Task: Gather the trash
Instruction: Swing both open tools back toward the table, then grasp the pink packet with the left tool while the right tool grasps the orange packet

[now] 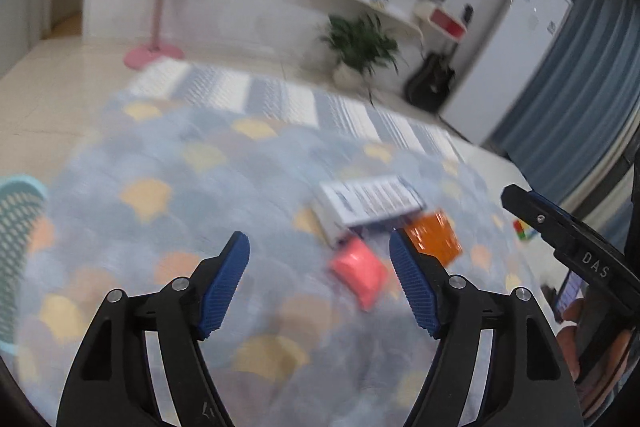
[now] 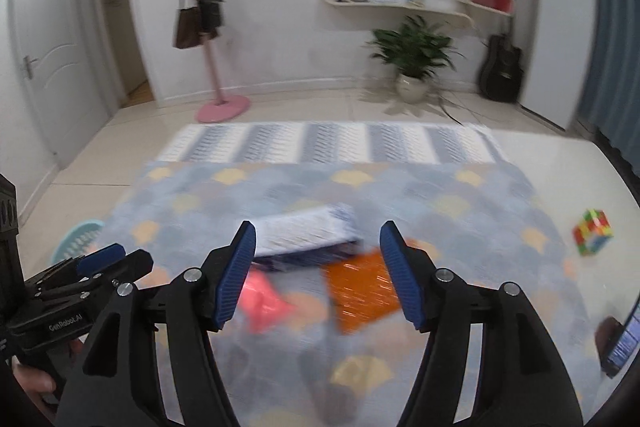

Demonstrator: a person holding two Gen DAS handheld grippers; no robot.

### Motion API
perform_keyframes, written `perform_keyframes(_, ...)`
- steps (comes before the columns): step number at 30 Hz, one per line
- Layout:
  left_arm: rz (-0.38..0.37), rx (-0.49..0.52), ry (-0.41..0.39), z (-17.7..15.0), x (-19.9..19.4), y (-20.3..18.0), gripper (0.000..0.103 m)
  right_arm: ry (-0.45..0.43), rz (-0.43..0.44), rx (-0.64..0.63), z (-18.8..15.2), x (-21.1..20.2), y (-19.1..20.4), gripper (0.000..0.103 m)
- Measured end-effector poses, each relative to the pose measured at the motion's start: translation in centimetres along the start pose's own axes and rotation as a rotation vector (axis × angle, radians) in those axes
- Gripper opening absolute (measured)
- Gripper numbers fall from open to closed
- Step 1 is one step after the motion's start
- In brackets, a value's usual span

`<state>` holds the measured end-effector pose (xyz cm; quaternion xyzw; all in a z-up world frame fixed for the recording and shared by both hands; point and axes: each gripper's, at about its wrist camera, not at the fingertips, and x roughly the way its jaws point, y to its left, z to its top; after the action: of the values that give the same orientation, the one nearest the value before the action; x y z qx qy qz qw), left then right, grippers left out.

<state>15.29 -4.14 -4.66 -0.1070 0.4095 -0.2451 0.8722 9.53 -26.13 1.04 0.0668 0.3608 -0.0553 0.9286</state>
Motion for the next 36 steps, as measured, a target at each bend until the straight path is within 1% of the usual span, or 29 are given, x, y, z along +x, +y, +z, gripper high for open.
perform_keyframes(1,-0.013,-0.003,0.026,-0.3,1.0,-0.3,0.071,0.016,-0.006,0.016,-0.5,0.5,-1.4,0.063)
perform_keyframes(4,-0.028,-0.011,0.073,-1.1,3.3,-1.1,0.071,0.066,-0.006,0.046,-1.8,2.3,-3.6,0.065)
perform_keyframes(8,-0.028,-0.029,0.118,-1.8,6.0,-1.5,0.071,0.129,0.003,0.042,-3.3,4.4,-4.8,0.069)
perform_keyframes(11,-0.041,-0.063,0.153,-2.3,7.4,-1.6,0.071,0.170,0.016,0.046,-4.4,6.0,-5.7,0.070)
perform_keyframes(15,-0.012,-0.136,0.173,-2.6,9.1,-1.4,0.072,0.203,0.029,0.061,-5.1,7.6,-6.5,0.071)
perform_keyframes(16,-0.002,-0.126,0.153,-2.6,9.3,-1.6,0.073,0.209,0.029,0.054,-5.0,8.0,-6.5,0.072)
perform_keyframes(18,0.026,-0.096,0.152,-2.5,9.5,-2.2,0.073,0.220,0.027,0.028,-4.9,8.7,-6.2,0.076)
perform_keyframes(22,0.114,0.010,0.158,-2.8,10.0,-4.0,0.071,0.223,0.037,-0.022,-4.8,9.4,-5.3,0.077)
perform_keyframes(24,0.176,0.076,0.162,-3.1,10.3,-4.9,0.066,0.238,0.040,-0.028,-4.9,9.9,-5.1,0.077)
perform_keyframes(25,0.201,0.122,0.160,-3.3,10.5,-5.6,0.058,0.249,0.042,-0.028,-5.0,10.2,-4.9,0.077)
perform_keyframes(27,0.194,0.159,0.161,-3.3,10.4,-6.1,0.044,0.273,0.035,-0.030,-5.0,10.7,-4.7,0.078)
perform_keyframes(30,0.190,0.176,0.153,-3.4,9.8,-6.3,0.040,0.314,0.018,-0.046,-4.8,11.8,-4.0,0.078)
perform_keyframes(31,0.191,0.176,0.149,-3.4,9.6,-6.2,0.040,0.343,0.008,-0.057,-4.8,12.5,-3.6,0.078)
perform_keyframes(32,0.185,0.169,0.140,-3.3,9.2,-6.2,0.040,0.361,-0.011,-0.063,-4.8,13.0,-3.4,0.078)
perform_keyframes(34,0.166,0.154,0.115,-2.8,8.3,-6.0,0.039,0.377,-0.020,-0.068,-4.5,13.3,-2.9,0.078)
perform_keyframes(35,0.166,0.150,0.100,-2.5,7.8,-5.9,0.039,0.381,-0.020,-0.072,-4.4,13.4,-2.8,0.077)
perform_keyframes(36,0.161,0.147,0.089,-2.3,7.3,-5.8,0.039,0.383,-0.014,-0.076,-4.4,13.4,-2.7,0.073)
